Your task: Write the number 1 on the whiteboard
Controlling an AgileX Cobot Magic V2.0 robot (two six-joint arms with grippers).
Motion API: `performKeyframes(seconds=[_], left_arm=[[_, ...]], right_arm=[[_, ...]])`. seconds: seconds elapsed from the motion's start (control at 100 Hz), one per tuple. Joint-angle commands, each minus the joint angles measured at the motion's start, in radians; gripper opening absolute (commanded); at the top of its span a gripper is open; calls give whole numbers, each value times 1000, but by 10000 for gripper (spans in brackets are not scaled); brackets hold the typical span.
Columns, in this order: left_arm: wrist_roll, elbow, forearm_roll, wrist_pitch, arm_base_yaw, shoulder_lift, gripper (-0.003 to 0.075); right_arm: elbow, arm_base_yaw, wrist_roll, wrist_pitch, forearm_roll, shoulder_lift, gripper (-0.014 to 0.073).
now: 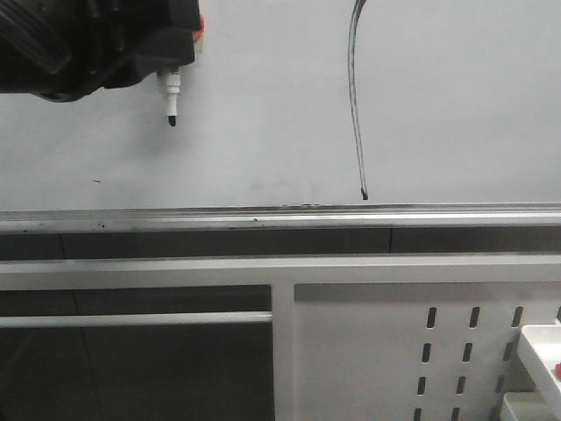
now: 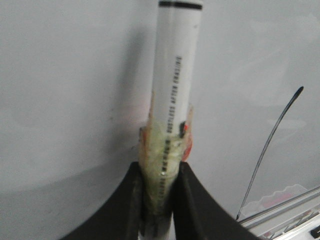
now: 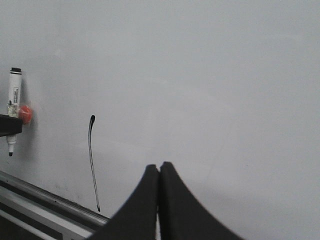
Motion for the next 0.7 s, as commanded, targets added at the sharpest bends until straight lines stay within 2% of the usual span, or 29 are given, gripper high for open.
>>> performKeyframes(seconds=[0.0, 0.18, 0.35, 0.69], left_arm=[[-1, -36, 6, -85, 2, -12, -20], [-8, -36, -4, -85, 2, 11, -20], [-8, -36, -77, -85, 2, 15, -20], [-8, -36, -84, -85, 2, 15, -20]], right_arm=[[-21, -6, 0, -52, -49, 12, -49], [-21, -6, 0, -76, -49, 12, -49], [-21, -6, 0, -123, -29, 12, -49], [-21, -6, 0, -360, 16, 12, -49]])
